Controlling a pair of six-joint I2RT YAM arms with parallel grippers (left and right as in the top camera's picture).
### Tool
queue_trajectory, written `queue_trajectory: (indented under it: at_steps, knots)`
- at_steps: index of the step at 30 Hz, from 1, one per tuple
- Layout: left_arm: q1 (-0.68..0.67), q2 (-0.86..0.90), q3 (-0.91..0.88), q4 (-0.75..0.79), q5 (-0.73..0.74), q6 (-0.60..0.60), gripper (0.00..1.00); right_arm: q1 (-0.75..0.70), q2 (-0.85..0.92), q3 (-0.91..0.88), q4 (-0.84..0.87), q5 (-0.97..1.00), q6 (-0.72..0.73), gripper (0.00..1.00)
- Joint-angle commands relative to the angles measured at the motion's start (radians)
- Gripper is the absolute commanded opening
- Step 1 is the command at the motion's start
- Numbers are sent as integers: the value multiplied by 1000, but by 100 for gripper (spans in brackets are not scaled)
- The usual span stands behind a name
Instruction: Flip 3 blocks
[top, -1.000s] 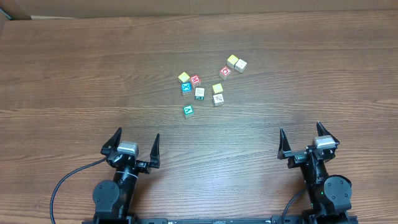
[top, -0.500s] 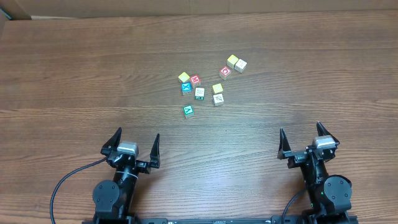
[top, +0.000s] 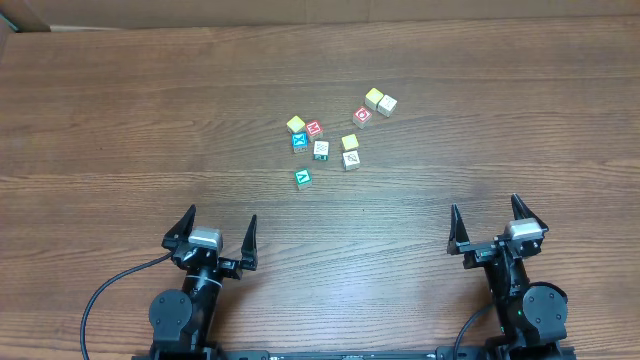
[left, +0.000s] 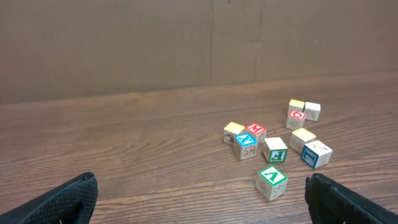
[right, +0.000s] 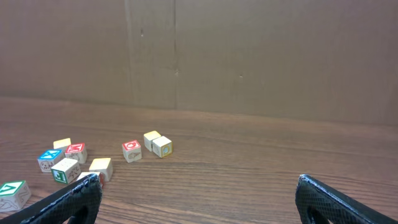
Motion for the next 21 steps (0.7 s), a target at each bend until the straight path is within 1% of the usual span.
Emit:
queue_trajectory:
  at_steps: [1, 8, 10, 12, 17, 21]
  knots:
    - [11, -12, -11, 6, -10, 19, 100, -3, -11, -8, 6, 5, -4, 100]
    - [10, -12, -11, 10, 4, 8, 100, -3, -11, -7, 24, -61, 3, 100]
    - [10, -12, -11, 19, 5, 8, 100, -3, -11, -2, 40, -144, 4, 100]
    - [10, -12, -11, 27, 43, 12, 100, -3, -11, 18, 40, -244, 16, 100]
    - [10, -6, -2, 37, 221, 11, 100, -3, 4, 75, 40, -343, 188, 100]
    - [10, 41, 46, 21, 224, 11, 100, -3, 78, 156, 39, -468, 217, 100]
